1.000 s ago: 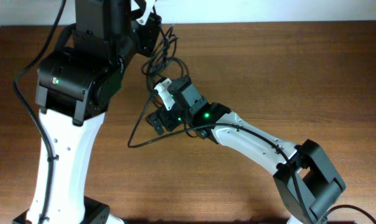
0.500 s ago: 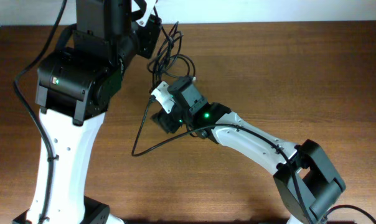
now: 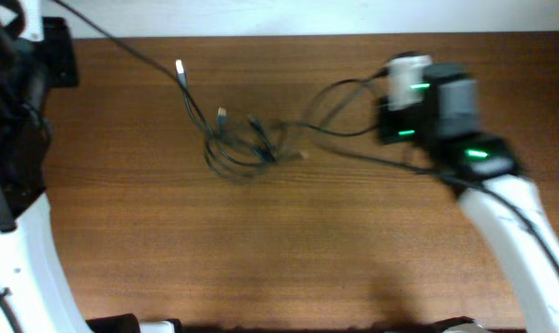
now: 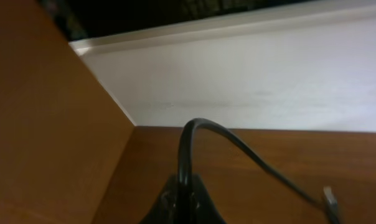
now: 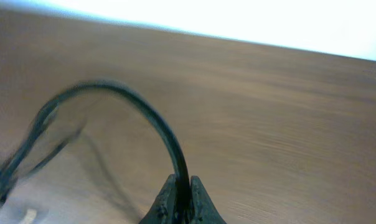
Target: Untangle cables
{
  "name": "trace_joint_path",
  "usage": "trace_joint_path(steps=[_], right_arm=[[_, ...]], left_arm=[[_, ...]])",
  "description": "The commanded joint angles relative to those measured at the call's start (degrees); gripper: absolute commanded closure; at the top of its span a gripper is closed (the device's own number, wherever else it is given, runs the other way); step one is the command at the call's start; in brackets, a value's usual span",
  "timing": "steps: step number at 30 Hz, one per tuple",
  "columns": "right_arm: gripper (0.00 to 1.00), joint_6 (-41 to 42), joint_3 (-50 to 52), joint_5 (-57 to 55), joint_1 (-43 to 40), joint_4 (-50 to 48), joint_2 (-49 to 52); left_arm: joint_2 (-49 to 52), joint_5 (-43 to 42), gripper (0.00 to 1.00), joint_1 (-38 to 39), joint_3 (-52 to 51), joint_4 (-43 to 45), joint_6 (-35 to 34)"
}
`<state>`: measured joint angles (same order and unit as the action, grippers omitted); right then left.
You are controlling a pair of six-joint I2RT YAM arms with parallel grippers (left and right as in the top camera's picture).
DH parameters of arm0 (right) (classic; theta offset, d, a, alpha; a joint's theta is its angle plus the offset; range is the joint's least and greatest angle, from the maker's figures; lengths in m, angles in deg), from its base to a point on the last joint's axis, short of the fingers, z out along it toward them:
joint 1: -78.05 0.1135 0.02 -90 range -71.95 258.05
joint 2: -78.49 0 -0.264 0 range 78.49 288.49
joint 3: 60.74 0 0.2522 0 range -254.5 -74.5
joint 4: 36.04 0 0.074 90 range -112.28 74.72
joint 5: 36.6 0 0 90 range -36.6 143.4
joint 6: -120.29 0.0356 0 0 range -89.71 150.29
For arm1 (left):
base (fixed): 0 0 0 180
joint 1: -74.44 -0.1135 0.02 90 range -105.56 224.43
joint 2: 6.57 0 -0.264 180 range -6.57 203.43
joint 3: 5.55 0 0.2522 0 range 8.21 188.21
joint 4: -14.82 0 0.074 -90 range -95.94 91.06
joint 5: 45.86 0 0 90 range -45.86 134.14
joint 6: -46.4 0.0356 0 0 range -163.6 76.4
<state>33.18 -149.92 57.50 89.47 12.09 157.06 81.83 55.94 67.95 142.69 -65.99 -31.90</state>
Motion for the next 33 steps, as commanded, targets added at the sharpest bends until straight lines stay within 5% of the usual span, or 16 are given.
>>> trace_joint_path(steps=[1, 4, 9, 14, 20, 23, 33], right_arm=[[0.96, 3.0, -0.2, 1.9, -18.0, 0.4, -10.2], [0.96, 3.6, -0.2, 9.9, -37.8, 0.8, -16.3], [0.96, 3.6, -8.1, 5.0, -39.9, -2.0, -17.4], [0.96, 6.6, -8.8, 7.4, -56.5, 5.3, -7.7], [0.96, 6.6, -8.8, 8.9, -60.3, 7.0, 3.3], [0.96, 4.9, -8.8, 9.2, -49.9, 5.7, 1.5], [0.96, 3.6, -8.8, -9.0, 15.7, 8.1, 0.9]], left_arm=[[-0.9, -4.1, 1.00, -4.6, 0.7, 0.4, -1.4], [-0.9, -4.8, 1.00, -5.3, 0.7, 0.4, -1.4], [0.4, -3.3, 1.00, -5.7, 0.7, 0.9, -1.1], [3.9, -10.2, 1.00, -22.7, 0.6, 1.0, -3.4], [4.1, -15.5, 1.00, -32.3, 0.6, 2.3, -5.9], [5.6, -21.7, 1.00, -30.6, 0.6, 2.2, -5.9], [5.8, -21.4, 1.00, -14.7, 0.6, 1.9, -5.6]])
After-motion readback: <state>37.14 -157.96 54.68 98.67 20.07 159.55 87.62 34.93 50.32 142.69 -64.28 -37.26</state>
